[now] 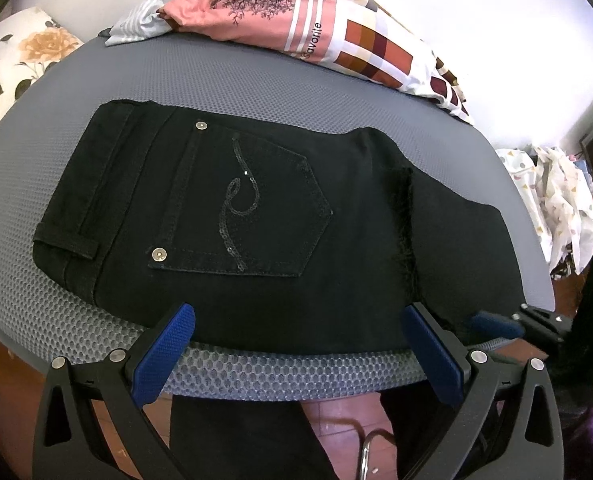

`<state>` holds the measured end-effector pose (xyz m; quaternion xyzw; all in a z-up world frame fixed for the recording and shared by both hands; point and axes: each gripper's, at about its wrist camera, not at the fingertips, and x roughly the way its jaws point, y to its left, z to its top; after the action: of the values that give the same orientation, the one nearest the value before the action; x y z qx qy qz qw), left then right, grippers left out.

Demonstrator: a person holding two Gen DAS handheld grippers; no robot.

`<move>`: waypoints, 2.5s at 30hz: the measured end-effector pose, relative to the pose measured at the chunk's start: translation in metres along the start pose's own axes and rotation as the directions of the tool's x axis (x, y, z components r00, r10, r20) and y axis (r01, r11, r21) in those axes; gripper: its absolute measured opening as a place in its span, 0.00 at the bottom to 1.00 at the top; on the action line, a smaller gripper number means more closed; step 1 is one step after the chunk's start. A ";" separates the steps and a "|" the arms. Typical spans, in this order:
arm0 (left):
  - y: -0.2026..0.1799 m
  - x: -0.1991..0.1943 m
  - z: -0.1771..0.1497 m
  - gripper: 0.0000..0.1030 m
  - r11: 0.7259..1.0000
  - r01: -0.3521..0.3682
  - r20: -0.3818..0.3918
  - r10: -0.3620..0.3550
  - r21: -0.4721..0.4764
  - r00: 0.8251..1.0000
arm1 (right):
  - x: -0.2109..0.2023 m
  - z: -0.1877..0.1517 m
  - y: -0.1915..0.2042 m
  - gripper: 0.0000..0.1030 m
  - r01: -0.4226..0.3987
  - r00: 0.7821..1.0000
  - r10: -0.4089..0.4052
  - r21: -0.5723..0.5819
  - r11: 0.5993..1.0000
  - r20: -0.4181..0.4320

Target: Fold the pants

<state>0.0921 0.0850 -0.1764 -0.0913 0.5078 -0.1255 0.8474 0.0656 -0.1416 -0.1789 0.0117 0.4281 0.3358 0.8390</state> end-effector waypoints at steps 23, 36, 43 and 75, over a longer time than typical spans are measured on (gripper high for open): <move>-0.089 -0.003 0.058 1.00 0.916 0.252 -0.007 -0.263 0.311 0.965 | -0.062 0.030 -0.099 0.34 0.022 0.992 -0.054 0.262 0.965 0.116; -0.126 0.140 0.093 0.72 0.881 0.347 -0.244 -0.278 0.321 0.929 | -0.089 -0.025 -0.148 0.45 -0.037 0.982 -0.056 0.477 0.878 0.181; -0.148 0.139 0.074 0.10 0.850 0.257 -0.181 -0.193 0.460 0.964 | -0.093 -0.035 -0.172 0.56 -0.113 0.972 -0.030 0.580 0.807 0.231; -0.089 0.088 0.075 0.58 0.932 0.270 -0.107 -0.251 0.243 0.962 | -0.059 -0.004 -0.121 0.61 -0.262 0.953 0.149 0.468 0.844 0.265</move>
<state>0.1881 -0.0245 -0.1900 -0.0433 0.5017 -0.3045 0.8085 0.1057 -0.2707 -0.1763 0.3102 0.4016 0.2989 0.8082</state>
